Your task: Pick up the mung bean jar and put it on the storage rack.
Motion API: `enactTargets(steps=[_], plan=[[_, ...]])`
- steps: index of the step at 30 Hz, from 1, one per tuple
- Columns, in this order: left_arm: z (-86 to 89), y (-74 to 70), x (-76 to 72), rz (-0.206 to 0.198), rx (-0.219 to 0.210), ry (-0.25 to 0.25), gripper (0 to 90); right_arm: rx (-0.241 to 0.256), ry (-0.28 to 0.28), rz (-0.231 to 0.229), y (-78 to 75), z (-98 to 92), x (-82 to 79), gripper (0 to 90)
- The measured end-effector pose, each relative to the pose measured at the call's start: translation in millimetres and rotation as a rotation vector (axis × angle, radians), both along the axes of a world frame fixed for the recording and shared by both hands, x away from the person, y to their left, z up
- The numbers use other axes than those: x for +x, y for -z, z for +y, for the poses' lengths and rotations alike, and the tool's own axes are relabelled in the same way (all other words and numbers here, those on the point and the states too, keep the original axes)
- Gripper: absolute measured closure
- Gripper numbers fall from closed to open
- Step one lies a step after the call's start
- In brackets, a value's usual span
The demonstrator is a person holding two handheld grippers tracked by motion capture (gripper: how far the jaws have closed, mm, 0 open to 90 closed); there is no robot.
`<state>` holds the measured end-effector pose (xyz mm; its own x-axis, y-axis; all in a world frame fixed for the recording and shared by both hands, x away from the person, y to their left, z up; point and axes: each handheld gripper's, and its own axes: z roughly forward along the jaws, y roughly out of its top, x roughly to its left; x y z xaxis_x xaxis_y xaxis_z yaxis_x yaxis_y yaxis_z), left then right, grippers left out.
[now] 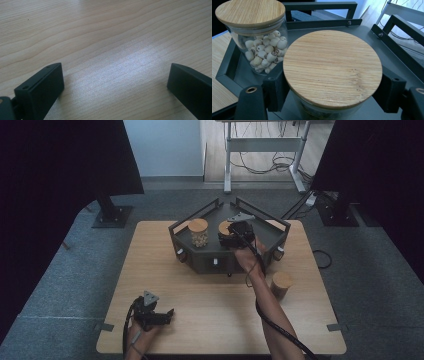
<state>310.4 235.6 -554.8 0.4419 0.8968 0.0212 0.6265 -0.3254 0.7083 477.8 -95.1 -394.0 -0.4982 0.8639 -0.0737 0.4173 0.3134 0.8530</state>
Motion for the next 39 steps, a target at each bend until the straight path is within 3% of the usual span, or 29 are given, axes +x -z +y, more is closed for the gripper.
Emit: enactTargets(steps=[19,27,39], plan=[[-0.1,0.0,0.0,0.0,0.0,0.001,0.6,0.043,0.009,0.043,0.8,-5.7,3.0,23.9],[-0.1,0.0,0.0,0.0,0.0,0.001,0.5,0.04,0.005,0.033,0.2,-7.1,4.5,11.6],[-0.1,0.0,0.2,0.0,0.0,0.003,0.5,0.035,-0.001,0.005,0.3,-13.4,0.5,5.8]])
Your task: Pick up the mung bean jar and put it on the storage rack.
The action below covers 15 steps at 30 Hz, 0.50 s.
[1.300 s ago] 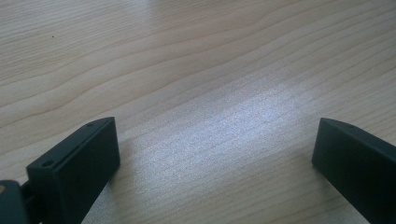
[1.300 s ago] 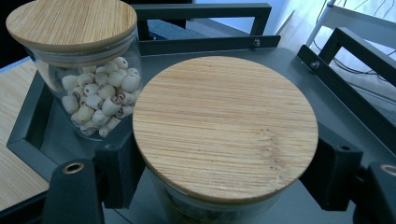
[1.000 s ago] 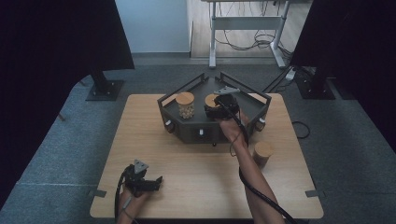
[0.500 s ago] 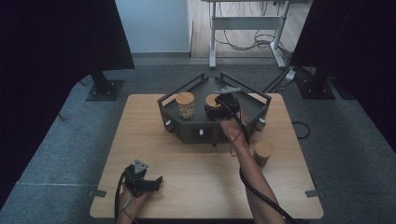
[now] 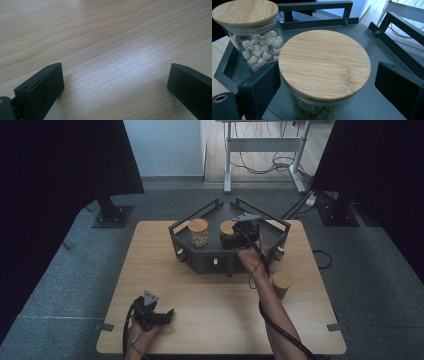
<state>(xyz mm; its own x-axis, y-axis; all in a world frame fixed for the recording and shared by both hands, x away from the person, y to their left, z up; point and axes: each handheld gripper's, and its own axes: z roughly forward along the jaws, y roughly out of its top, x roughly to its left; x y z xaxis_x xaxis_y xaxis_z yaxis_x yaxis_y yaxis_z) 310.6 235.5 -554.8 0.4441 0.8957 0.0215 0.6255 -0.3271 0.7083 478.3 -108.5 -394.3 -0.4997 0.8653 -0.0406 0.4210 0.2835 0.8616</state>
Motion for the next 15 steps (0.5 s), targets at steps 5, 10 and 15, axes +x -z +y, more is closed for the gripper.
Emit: enactTargets(steps=[5,10,15], plan=[[0.0,0.0,0.1,0.0,0.0,0.0,0.5,0.01,-0.017,-0.017,-2.1,-2.3,-3.8,6.6],[-0.1,0.0,0.1,0.0,0.0,0.0,0.5,0.012,-0.033,-0.025,-2.7,-4.4,-6.8,8.0],[-0.1,0.0,0.0,0.0,0.0,0.0,0.5,0.014,-0.038,-0.029,-3.3,-7.1,-9.4,9.2]])
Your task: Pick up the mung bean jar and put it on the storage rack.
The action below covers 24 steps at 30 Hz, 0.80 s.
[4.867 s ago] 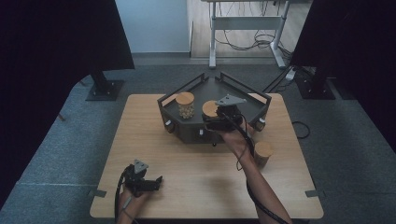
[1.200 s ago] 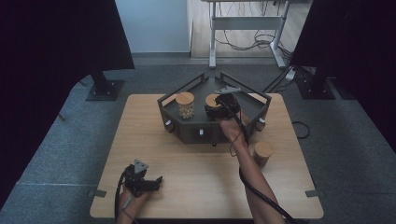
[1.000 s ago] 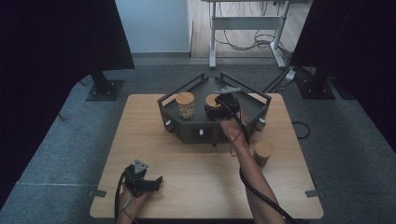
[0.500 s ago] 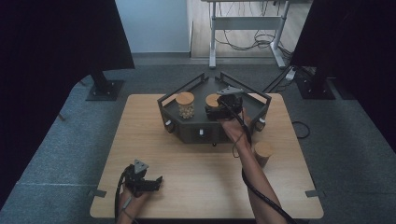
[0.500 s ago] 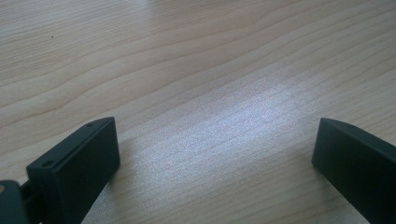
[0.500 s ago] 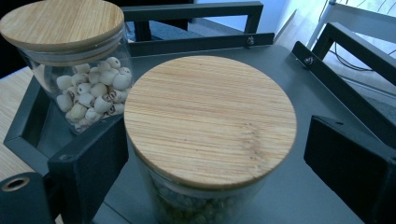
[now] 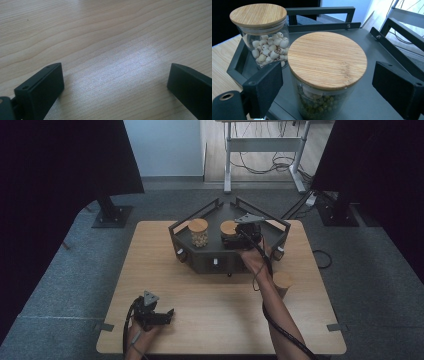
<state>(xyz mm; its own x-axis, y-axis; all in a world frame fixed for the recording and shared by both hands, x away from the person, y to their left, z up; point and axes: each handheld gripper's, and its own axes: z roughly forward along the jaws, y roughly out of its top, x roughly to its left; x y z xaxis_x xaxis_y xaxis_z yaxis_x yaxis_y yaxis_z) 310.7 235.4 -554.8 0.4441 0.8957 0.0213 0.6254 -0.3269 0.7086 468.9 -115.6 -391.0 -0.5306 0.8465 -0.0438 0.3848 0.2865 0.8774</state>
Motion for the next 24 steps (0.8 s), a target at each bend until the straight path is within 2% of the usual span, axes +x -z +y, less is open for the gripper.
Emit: enactTargets(steps=[7,16,24], plan=[[0.1,0.0,0.1,0.0,0.001,0.001,0.5,0.0,0.005,-0.019,-2.9,-3.2,-4.5,9.7],[0.0,0.0,0.1,-0.001,0.0,0.0,0.5,0.0,0.005,-0.021,-3.1,-7.0,-8.8,9.8],[-0.1,0.1,0.0,-0.002,-0.002,-0.001,0.6,0.007,-0.012,-0.042,-6.9,-9.2,-16.3,10.0]])
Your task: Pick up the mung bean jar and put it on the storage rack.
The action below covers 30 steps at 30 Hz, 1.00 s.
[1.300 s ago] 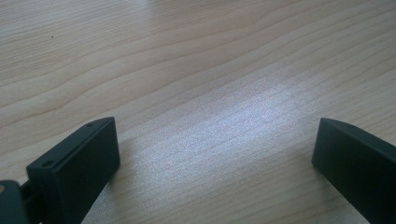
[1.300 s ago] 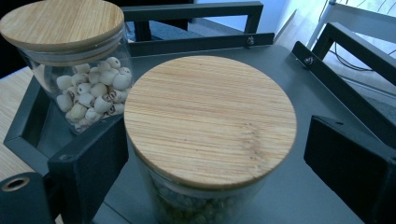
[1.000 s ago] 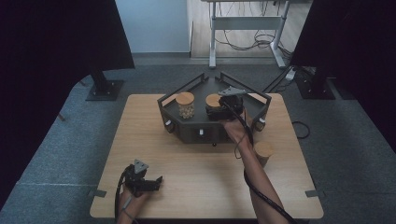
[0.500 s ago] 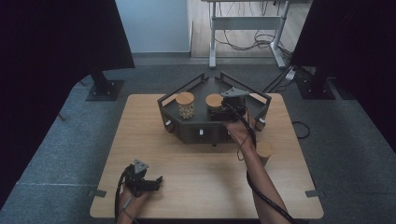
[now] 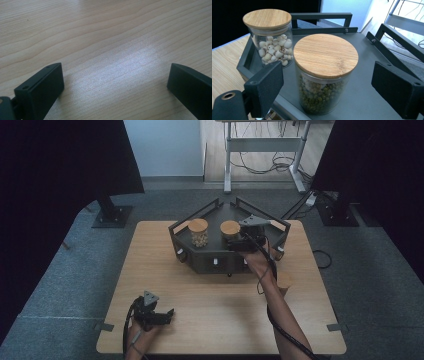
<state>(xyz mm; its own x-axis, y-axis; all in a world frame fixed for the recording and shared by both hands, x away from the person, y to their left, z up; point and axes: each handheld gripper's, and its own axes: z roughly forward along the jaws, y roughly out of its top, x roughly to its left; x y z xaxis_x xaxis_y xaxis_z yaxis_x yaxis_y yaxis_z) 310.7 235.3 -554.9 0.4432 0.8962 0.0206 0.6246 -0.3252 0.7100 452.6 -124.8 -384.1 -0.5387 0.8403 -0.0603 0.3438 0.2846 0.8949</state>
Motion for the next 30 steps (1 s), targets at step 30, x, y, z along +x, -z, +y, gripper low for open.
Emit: enactTargets(steps=[30], plan=[[0.0,0.0,0.0,0.0,0.0,0.0,0.5,0.001,-0.012,-0.041,-2.8,-9.6,-23.8,10.6]])
